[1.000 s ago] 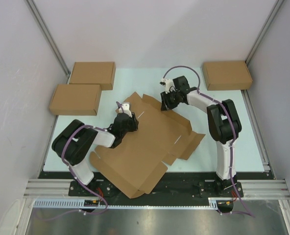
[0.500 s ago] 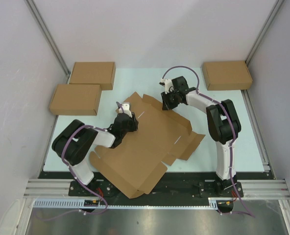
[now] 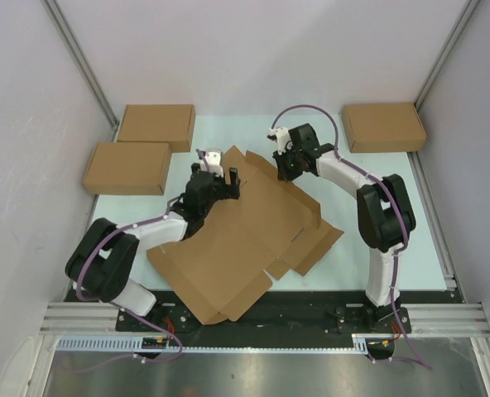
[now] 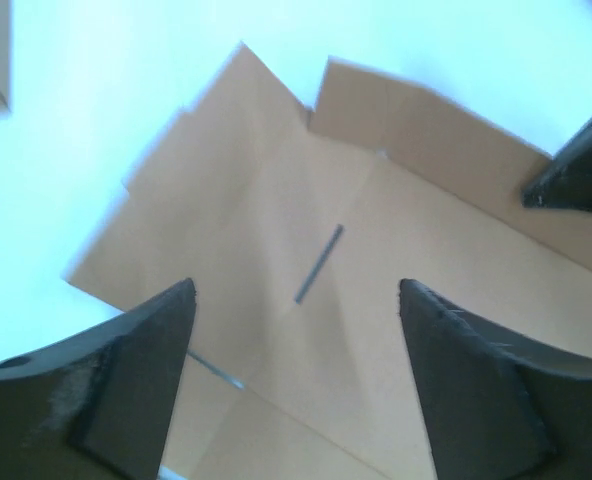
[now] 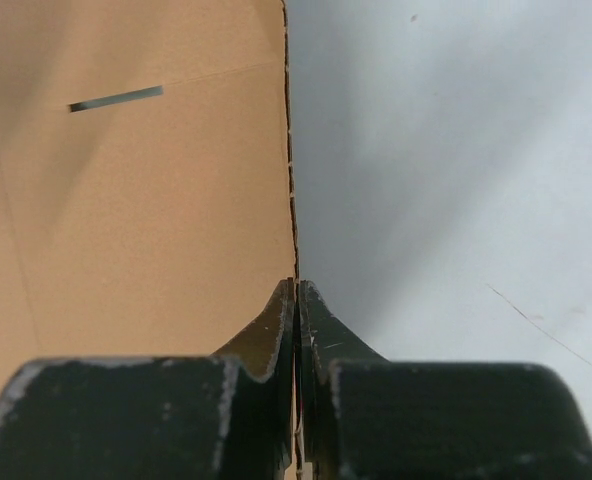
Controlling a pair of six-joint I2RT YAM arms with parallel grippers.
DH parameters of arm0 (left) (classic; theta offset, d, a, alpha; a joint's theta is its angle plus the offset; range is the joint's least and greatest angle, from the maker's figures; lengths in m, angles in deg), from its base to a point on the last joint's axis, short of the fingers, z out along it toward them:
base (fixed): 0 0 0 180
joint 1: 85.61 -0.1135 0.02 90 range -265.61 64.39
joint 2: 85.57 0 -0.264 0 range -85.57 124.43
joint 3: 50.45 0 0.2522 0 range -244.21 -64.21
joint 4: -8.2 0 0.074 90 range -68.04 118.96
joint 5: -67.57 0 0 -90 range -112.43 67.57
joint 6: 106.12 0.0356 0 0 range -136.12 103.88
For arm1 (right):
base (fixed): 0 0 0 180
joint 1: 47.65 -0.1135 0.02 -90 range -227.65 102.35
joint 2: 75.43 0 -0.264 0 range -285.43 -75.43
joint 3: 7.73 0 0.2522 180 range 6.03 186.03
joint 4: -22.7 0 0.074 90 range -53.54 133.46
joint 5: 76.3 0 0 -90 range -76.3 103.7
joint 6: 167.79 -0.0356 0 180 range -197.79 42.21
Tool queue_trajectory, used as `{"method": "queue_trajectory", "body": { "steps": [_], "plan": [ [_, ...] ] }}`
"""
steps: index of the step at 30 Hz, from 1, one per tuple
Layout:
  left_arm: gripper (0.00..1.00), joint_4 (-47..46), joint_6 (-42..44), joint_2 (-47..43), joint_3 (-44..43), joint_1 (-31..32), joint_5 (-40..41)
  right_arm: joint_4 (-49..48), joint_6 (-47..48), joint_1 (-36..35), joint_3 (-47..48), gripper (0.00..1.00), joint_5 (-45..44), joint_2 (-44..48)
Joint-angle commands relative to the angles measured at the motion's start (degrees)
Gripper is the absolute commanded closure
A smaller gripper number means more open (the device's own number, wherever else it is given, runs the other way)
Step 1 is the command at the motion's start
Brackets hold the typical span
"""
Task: Fold the paper box
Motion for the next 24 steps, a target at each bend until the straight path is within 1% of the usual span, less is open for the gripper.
{"method": "queue_trajectory", "body": {
  "steps": [1,3,4,5,6,7,8,9,10,11,12,15,19,24],
  "plan": [
    [0.01,-3.3,6.03,-4.86,-4.22,-3.39,-3.38,3.62,4.14,-1.68,0.8,1.0,-4.56,7.92],
    [0.0,-4.79,6.29,-5.74,-4.48,-6.56,-8.9,5.72,5.11,-2.29,0.72,1.0,-4.04,10.38],
    [0.0,-7.06,6.29,-5.83,-4.4,-7.78,-11.36,6.43,5.46,-2.47,0.72,1.0,-4.04,11.17],
    [0.0,-8.91,5.94,-5.48,-3.96,-10.32,-16.69,7.22,6.51,-2.99,0.11,1.0,-4.13,12.83],
    [0.0,-11.11,4.37,-4.87,-3.09,-11.65,-19.01,7.31,6.87,-3.09,-0.59,1.0,-4.13,13.63],
    [0.0,-16.96,2.96,-3.91,-2.47,-12.97,-22.6,7.31,7.05,-3.17,-1.21,1.0,-4.21,14.51],
    [0.0,-20.67,1.64,-1.2,-1.94,-15.42,-30.38,7.75,7.31,-3.35,-2.26,1.0,-4.04,15.13],
    [0.0,-24.45,-0.63,0.48,-1.24,-16.31,-34.2,7.93,7.49,-3.61,-2.79,1.0,-4.13,16.44],
    [0.0,-31.45,-1.44,1.98,-1.06,-16.84,-36.67,7.93,7.75,-4.05,-3.41,1.0,-5.0,17.15],
    [0.0,-34.56,-2.05,4.51,-0.88,-17.28,-41.05,7.76,8.1,-4.32,-4.8,1.0,-5.61,17.85],
    [0.03,-41.03,-2.06,5.76,-0.36,-17.38,-42.92,7.75,8.71,-5.1,-5.43,1.0,-6.14,19.08],
    [0.09,-50.9,-4.07,9.28,0.7,-17.46,-46.35,6.88,9.42,-5.72,-7.88,1.0,-7.99,21.1],
    [0.19,-56.55,-5.49,12.45,-0.17,-17.47,-49.79,6.17,9.68,-5.73,-8.33,1.0,-7.65,22.51],
    [0.21,-59.03,-4.7,13.42,-1.4,-17.29,-50.4,5.91,9.6,-5.81,-8.51,1.0,-7.03,22.34]
  ]
}}
